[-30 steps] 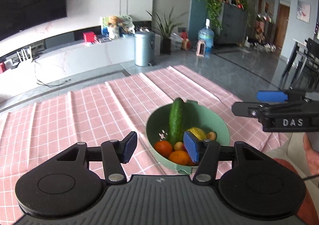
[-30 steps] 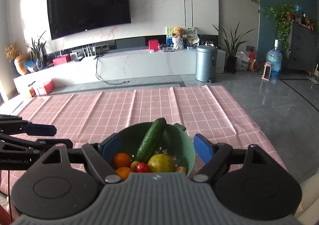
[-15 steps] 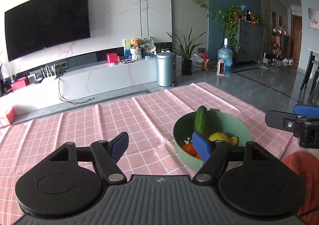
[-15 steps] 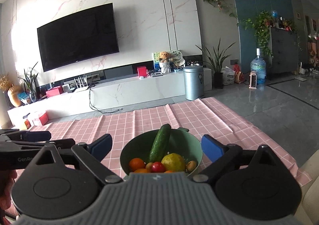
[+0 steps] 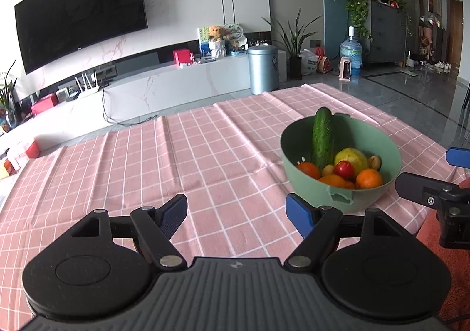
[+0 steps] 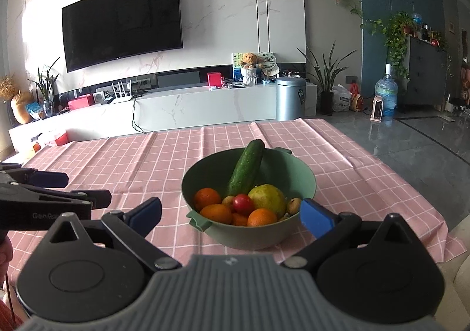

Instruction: Organize fruits

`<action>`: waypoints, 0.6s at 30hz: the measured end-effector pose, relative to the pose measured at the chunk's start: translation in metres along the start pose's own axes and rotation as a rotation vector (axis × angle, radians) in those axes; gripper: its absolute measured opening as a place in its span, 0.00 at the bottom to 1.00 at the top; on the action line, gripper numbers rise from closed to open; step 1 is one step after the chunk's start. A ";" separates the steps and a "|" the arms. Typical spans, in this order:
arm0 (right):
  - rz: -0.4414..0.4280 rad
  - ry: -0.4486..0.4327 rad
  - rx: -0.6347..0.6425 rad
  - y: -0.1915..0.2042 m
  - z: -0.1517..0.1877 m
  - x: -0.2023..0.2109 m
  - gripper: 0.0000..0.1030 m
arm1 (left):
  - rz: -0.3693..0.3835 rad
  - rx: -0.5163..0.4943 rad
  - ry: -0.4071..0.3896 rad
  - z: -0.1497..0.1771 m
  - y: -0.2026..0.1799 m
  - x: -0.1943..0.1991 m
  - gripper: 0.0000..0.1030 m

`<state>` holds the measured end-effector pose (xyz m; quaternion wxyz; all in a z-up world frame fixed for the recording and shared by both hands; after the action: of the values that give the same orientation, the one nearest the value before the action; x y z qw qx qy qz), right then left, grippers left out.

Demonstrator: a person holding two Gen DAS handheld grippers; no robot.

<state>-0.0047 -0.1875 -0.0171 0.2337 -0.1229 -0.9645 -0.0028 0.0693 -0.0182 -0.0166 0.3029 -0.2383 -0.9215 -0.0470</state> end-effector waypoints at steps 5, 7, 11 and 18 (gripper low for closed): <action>-0.016 -0.001 0.011 0.006 0.007 -0.004 0.95 | -0.018 0.004 0.033 0.009 0.004 -0.004 0.87; -0.016 0.023 0.017 0.009 0.007 -0.009 0.95 | -0.029 0.003 0.043 0.011 0.005 -0.005 0.87; -0.014 0.037 0.013 0.010 0.009 -0.011 0.95 | -0.032 0.019 0.060 0.015 0.008 -0.006 0.87; -0.009 0.029 0.023 0.012 0.009 -0.010 0.95 | -0.027 0.022 0.075 0.016 0.009 -0.005 0.87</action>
<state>0.0027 -0.1771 -0.0301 0.2492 -0.1159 -0.9615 0.0056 0.0688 -0.0087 -0.0332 0.3390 -0.2205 -0.9132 -0.0499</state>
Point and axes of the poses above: each gripper's, at about its wrist camera, not at the fingertips, and x roughly against the way its jaws point, y to its left, z to its underside, the point moved 5 cm from there along -x, roughly the way its jaws point, and after that the axes turned 15 degrees about z, right-handed, at the moved point
